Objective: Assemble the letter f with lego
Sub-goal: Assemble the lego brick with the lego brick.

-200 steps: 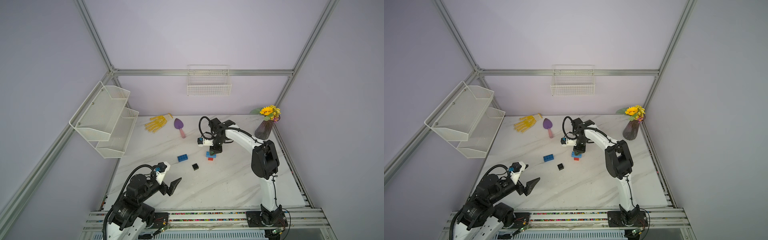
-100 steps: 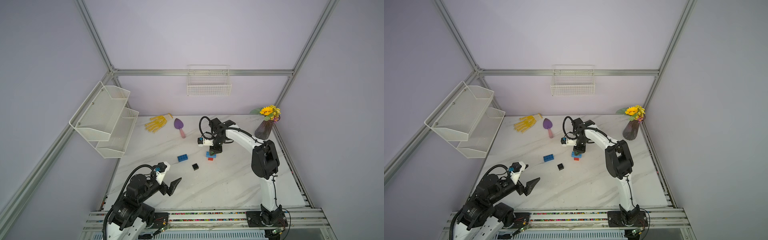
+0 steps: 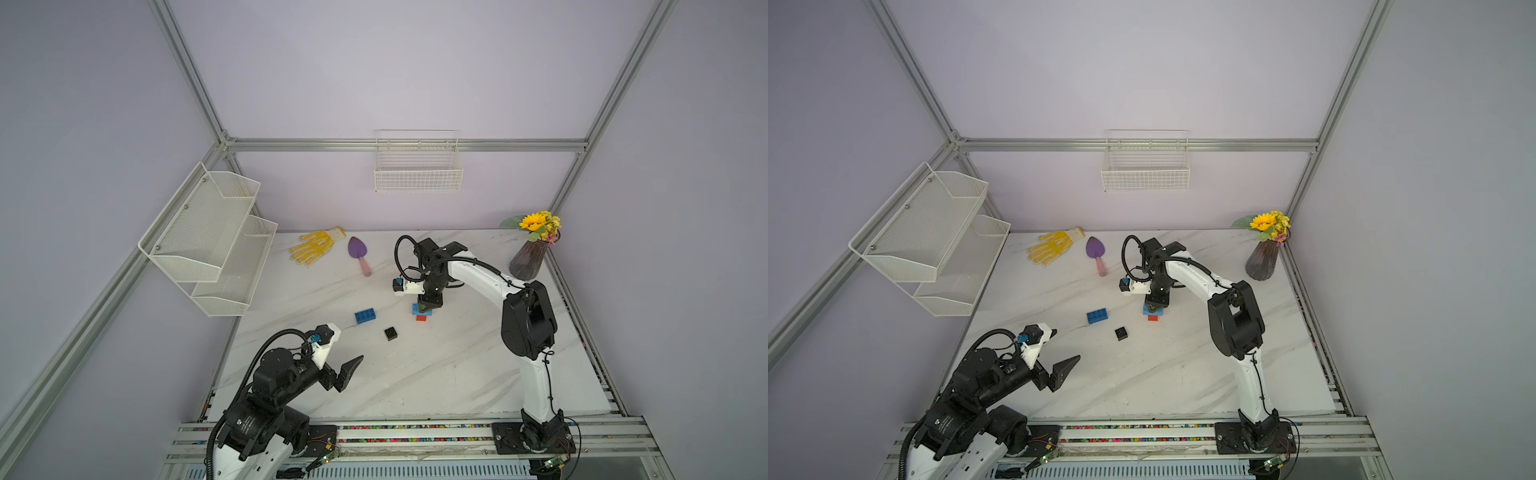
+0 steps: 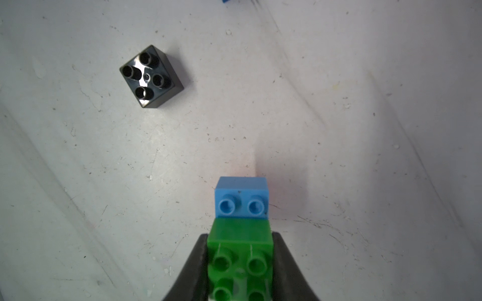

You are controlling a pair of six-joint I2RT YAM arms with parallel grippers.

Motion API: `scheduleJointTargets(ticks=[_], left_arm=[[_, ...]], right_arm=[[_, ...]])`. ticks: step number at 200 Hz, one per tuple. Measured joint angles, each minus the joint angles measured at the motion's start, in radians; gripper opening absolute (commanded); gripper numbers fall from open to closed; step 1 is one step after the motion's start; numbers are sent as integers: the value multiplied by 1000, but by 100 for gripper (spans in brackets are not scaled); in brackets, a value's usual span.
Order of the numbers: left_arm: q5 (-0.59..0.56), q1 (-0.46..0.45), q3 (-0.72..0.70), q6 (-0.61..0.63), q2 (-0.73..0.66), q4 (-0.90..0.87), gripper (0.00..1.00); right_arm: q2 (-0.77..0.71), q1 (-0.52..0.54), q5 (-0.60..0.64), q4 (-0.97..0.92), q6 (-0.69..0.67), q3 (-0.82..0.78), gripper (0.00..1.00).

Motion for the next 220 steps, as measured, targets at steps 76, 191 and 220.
scheduleJointTargets(ticks=[76, 191, 220], left_arm=[[3, 0, 0, 0, 1, 0, 100], [4, 0, 0, 0, 1, 0, 100], [4, 0, 0, 0, 1, 0, 100]], right_arm=[[-41, -11, -21, 90, 3, -98, 0], [-34, -12, -18, 74, 20, -74, 15], [-33, -11, -18, 70, 26, -70, 30]])
